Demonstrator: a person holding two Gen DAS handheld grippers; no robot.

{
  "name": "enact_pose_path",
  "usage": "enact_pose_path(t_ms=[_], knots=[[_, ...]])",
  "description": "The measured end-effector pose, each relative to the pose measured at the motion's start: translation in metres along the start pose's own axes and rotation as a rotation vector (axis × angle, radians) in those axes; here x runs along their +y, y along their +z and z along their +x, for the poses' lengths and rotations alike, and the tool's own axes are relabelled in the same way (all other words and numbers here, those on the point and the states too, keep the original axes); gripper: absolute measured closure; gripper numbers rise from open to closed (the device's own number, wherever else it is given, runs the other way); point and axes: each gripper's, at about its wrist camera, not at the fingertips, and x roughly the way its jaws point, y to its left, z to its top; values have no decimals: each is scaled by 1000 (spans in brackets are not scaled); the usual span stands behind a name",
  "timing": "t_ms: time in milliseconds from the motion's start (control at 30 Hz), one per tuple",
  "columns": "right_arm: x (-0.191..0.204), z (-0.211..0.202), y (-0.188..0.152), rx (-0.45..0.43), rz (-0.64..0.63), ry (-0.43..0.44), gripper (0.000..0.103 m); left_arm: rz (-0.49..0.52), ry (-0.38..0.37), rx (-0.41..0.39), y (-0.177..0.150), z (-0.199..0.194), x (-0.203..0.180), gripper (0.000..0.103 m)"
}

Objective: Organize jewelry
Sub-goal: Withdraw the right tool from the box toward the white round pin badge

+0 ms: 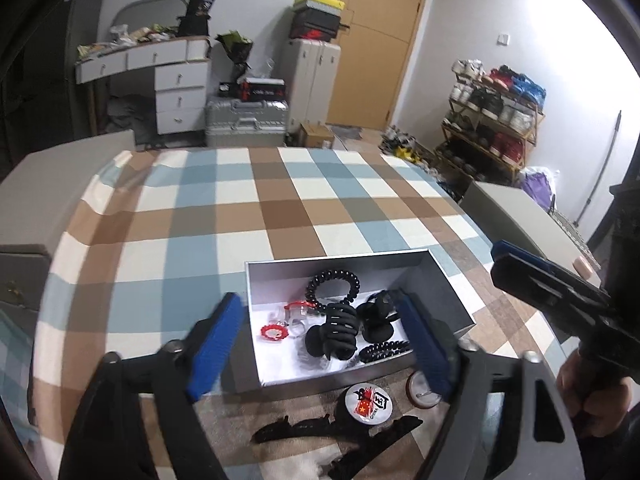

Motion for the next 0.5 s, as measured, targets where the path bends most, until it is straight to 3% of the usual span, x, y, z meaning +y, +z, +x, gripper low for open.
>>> enact_pose_path(t_ms=[100,267,500], knots=[[9,-8,-1,-15,-14,7,36,2,15,-34,-3,-9,-2,21],[19,-24,-5,-51,-27,6,24,13,36,-44,-8,-19,-4,20],[25,-41,-17,-74,-41,-15,17,5,76,-98,-19,-35,-8,5]])
